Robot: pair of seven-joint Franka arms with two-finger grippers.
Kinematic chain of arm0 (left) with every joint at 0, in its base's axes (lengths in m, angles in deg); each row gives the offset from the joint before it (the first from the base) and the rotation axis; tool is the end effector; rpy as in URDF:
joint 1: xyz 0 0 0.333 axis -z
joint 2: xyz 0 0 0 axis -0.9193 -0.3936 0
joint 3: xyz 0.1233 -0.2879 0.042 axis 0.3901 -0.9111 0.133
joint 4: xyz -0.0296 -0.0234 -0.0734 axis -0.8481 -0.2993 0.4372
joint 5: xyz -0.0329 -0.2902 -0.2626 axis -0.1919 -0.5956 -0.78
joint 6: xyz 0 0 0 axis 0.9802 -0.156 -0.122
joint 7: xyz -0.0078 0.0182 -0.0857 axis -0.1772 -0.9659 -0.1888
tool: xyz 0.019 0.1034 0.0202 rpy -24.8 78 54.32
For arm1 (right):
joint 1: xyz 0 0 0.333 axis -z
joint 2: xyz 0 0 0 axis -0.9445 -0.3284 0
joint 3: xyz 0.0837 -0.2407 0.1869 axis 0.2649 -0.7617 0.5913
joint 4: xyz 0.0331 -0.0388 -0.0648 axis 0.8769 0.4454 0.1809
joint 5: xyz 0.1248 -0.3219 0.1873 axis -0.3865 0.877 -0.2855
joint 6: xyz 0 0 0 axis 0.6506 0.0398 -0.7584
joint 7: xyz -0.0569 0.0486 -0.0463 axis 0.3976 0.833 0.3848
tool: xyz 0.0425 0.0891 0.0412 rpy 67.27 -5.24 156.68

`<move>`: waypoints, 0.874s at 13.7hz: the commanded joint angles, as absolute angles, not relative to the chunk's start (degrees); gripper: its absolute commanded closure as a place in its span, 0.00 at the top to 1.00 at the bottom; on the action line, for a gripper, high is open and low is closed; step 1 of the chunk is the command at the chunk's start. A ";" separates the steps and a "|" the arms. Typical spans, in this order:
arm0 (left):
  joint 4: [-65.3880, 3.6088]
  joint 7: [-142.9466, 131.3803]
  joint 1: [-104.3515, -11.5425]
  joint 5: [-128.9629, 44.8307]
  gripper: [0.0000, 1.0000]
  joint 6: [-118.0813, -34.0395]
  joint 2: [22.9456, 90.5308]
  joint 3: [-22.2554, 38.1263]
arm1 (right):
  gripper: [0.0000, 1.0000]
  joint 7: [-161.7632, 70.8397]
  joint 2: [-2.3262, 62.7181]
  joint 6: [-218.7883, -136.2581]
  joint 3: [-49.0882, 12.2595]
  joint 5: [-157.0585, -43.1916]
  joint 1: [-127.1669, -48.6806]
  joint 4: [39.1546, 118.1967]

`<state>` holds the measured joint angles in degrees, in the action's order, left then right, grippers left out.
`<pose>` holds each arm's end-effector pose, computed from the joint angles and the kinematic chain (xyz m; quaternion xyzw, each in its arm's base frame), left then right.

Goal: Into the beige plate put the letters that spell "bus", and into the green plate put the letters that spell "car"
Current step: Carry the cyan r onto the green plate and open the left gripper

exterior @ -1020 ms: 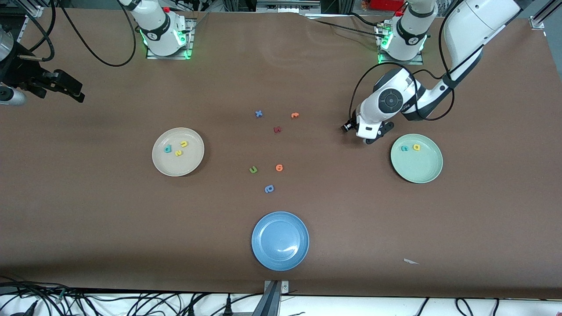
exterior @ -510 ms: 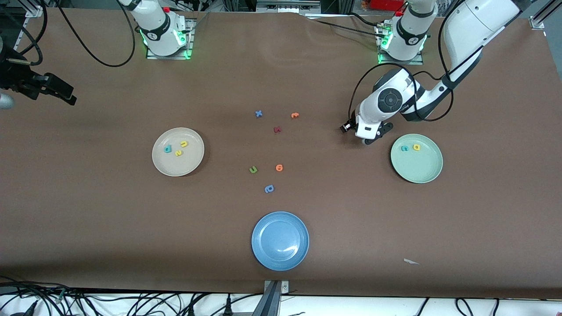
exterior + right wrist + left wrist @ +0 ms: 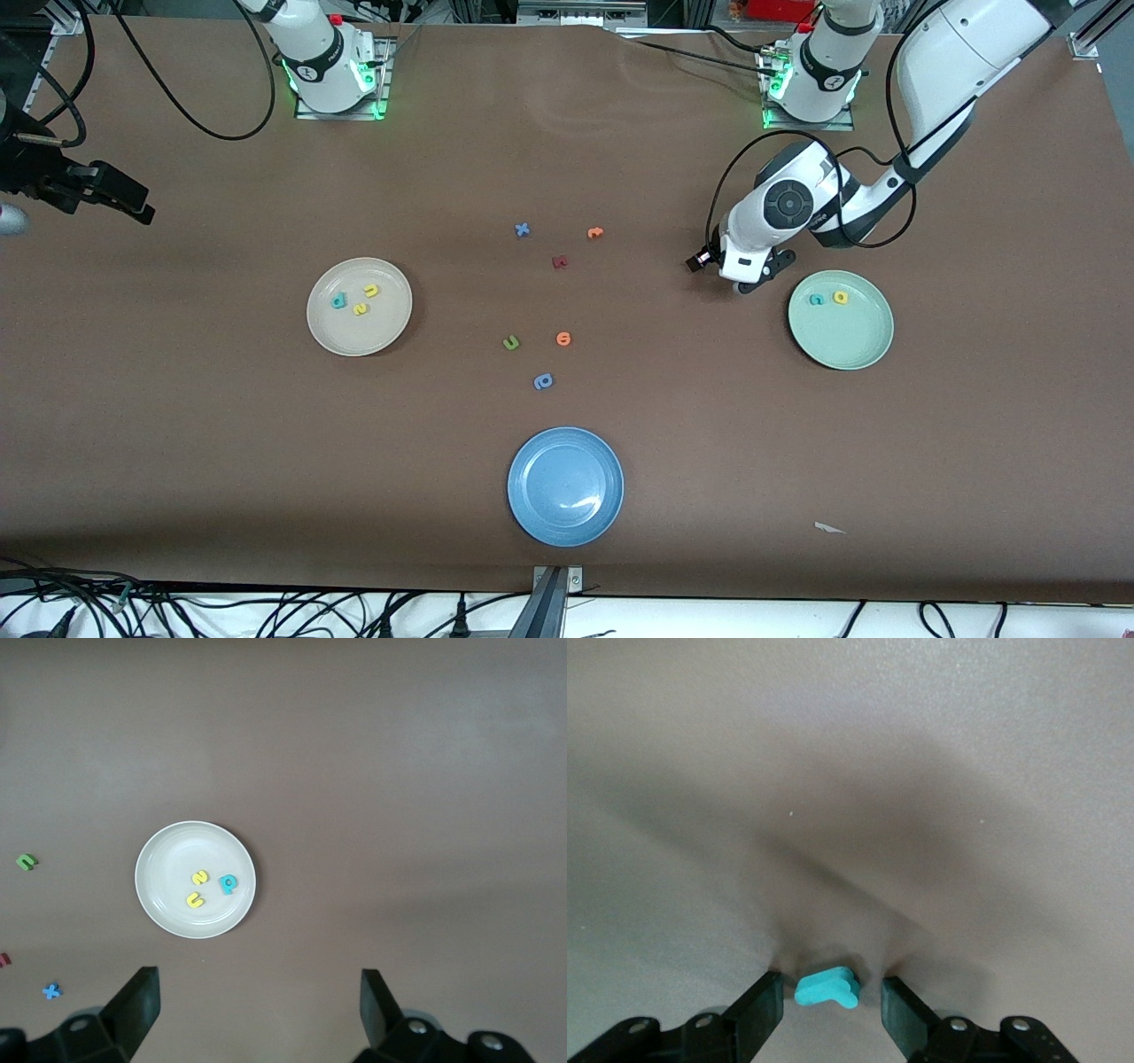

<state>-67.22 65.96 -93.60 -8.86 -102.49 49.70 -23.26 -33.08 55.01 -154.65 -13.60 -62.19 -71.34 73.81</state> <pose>0.4242 -0.2216 0.1575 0.9412 0.3096 -0.1356 0.0041 0.5506 -0.0031 0.6084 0.9979 -0.0648 -0.0007 0.0087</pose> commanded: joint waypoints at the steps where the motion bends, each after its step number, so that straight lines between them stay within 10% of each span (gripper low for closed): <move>1: -67.32 67.13 -93.89 -5.65 0.56 -102.25 48.79 -21.82 | 1.00 -33.22 56.37 -153.84 -14.64 -62.40 -72.23 74.38; 12: -66.53 67.04 -93.80 -5.74 0.31 -102.07 49.22 -22.17 | 1.00 -32.43 56.12 -154.01 -14.55 -62.40 -72.50 74.84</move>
